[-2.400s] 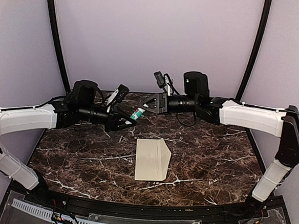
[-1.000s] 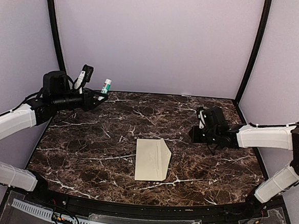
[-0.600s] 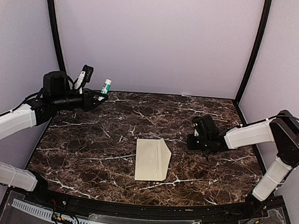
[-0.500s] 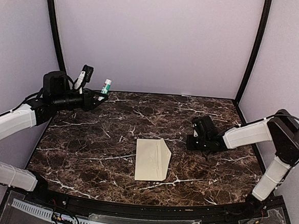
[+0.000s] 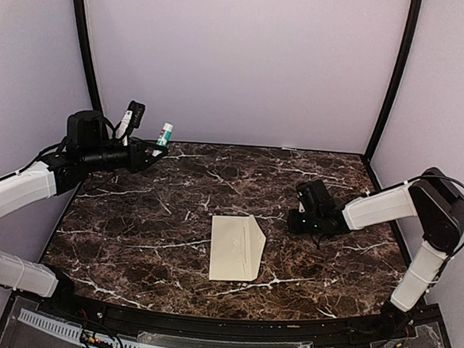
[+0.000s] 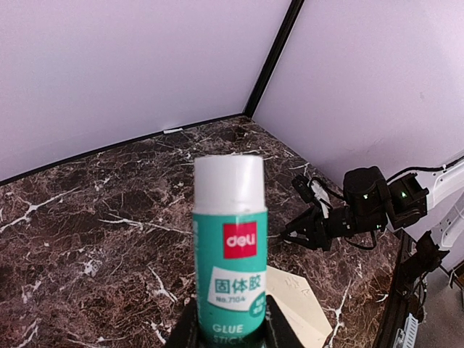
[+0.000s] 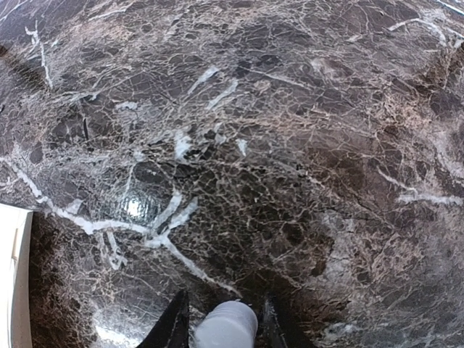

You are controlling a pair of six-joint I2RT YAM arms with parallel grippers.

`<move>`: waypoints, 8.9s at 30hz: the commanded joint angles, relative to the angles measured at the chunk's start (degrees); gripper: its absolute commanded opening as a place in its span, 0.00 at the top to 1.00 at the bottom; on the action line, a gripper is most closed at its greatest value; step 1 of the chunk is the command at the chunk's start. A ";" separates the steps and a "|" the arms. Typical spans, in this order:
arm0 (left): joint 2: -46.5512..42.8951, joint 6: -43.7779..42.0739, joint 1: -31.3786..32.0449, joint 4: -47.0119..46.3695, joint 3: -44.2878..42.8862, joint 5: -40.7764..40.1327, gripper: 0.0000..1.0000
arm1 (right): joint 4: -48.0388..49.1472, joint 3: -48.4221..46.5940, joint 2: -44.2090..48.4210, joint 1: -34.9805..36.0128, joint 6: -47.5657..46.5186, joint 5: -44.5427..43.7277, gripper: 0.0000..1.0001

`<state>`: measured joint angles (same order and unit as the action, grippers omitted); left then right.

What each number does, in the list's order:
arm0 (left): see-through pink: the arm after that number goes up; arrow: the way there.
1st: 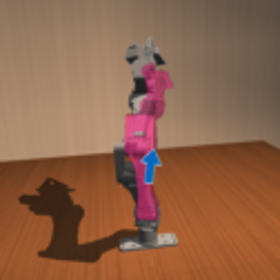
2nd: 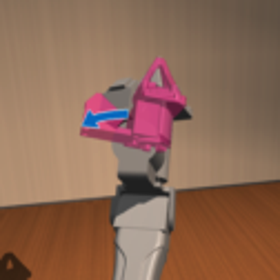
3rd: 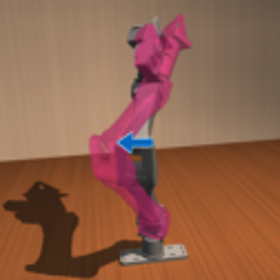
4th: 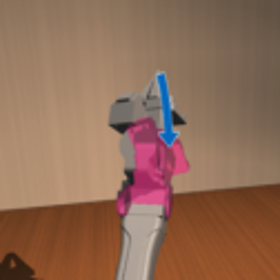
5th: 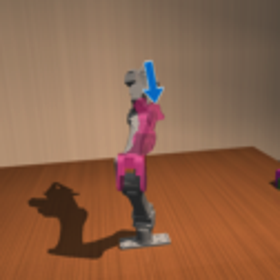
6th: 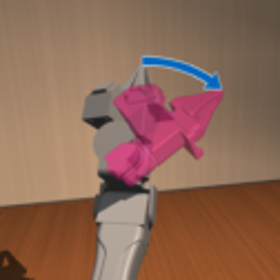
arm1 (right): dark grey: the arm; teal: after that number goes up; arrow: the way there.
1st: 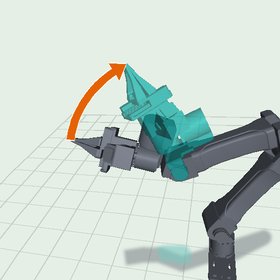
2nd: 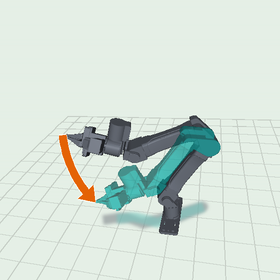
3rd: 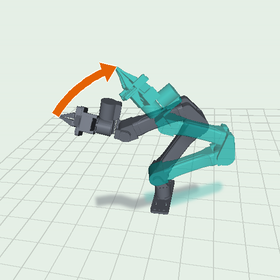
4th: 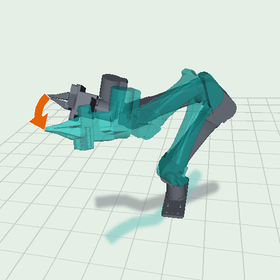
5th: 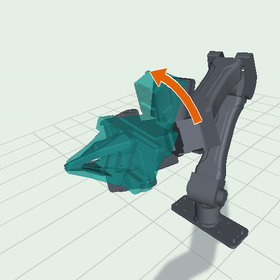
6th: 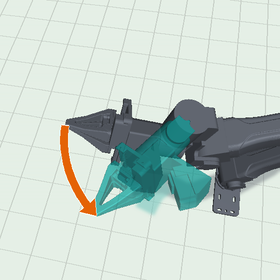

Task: Place the letter into the envelope and seal it
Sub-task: Place the solid glue cap at the center of the board, then unscrew the solid glue.

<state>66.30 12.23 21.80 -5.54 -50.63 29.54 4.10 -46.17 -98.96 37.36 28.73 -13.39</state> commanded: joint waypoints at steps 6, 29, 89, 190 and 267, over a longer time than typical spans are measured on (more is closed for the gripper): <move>-0.89 0.01 0.08 -0.56 0.18 0.58 1.00 | 0.61 -1.33 -0.95 -0.36 0.28 -1.11 0.58; -3.22 10.12 10.47 -22.48 5.17 -0.08 1.00 | -3.14 -10.85 24.69 -0.17 -5.55 15.13 0.22; 3.24 6.36 31.15 -11.21 -4.23 0.30 0.15 | 12.70 -20.36 23.47 17.81 -5.46 36.04 1.00; 9.48 10.22 31.19 -5.65 -5.64 -34.60 1.00 | -3.38 -36.17 3.53 26.64 -2.36 2.30 1.00; 11.20 20.86 26.56 -29.09 -3.58 6.93 0.95 | 25.40 -17.61 17.51 15.58 0.66 42.04 1.00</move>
<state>79.68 37.15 48.25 -40.84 -53.23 42.04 32.75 -61.39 -82.06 51.66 33.10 35.00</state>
